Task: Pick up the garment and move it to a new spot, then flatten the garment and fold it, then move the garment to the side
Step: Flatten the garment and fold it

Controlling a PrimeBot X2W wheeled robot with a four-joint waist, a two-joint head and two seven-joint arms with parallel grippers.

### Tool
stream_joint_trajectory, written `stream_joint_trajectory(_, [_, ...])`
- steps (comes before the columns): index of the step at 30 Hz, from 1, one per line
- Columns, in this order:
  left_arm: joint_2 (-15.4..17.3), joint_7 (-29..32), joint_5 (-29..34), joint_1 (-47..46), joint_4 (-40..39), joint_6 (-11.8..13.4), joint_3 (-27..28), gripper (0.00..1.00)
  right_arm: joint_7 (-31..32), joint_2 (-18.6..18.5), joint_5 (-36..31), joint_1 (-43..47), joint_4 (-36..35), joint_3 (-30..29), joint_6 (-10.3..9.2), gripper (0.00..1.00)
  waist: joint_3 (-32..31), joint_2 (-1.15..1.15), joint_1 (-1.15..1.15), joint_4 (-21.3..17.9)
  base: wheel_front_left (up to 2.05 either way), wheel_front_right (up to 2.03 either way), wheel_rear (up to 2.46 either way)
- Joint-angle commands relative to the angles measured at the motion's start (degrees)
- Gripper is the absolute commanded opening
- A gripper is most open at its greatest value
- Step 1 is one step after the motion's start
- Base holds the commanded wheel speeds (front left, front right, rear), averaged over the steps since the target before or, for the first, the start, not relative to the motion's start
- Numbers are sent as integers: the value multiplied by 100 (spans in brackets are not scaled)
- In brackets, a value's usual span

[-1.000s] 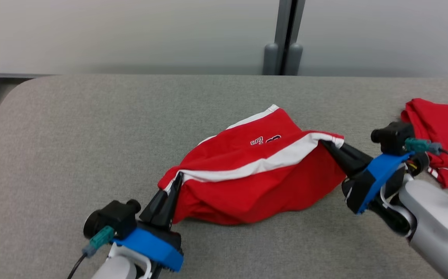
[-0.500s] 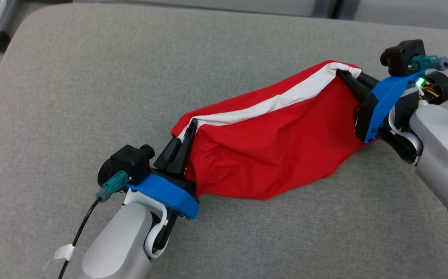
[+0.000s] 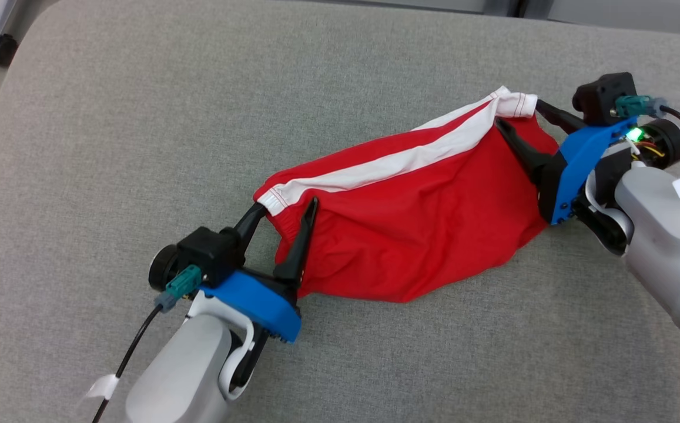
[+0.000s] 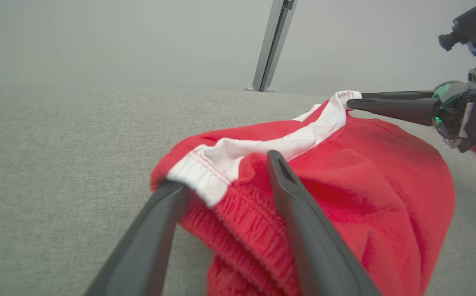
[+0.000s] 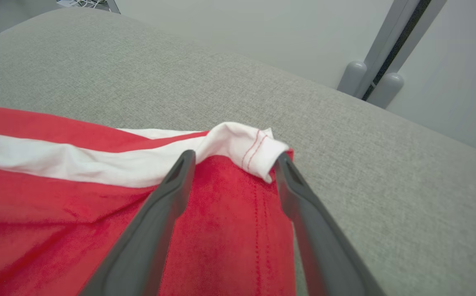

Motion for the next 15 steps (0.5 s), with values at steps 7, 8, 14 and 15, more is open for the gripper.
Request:
stream_joint_trajectory(7, [147, -24, 336, 581, -284, -5, 192, 100, -292, -185, 233, 330, 160, 248, 1, 100, -314, -1, 0, -33, 0, 0, 0])
stream_joint_trajectory(8, [162, -24, 392, 667, -330, -5, 217, 100, -309, -200, 276, 376, 191, 273, 1, 100, -358, -1, 0, -23, 0, 0, 0])
stream_joint_trajectory(14, [154, -24, 845, 1191, -849, 81, 885, 100, -396, -216, 472, 627, 423, 353, 1, 100, -543, -1, 0, 90, 0, 0, 0])
stream_joint_trajectory(15, [92, -24, 1009, 1348, -1093, 163, 1195, 100, -402, -212, 525, 668, 520, 373, 1, 100, -563, -1, 0, 137, 0, 0, 0])
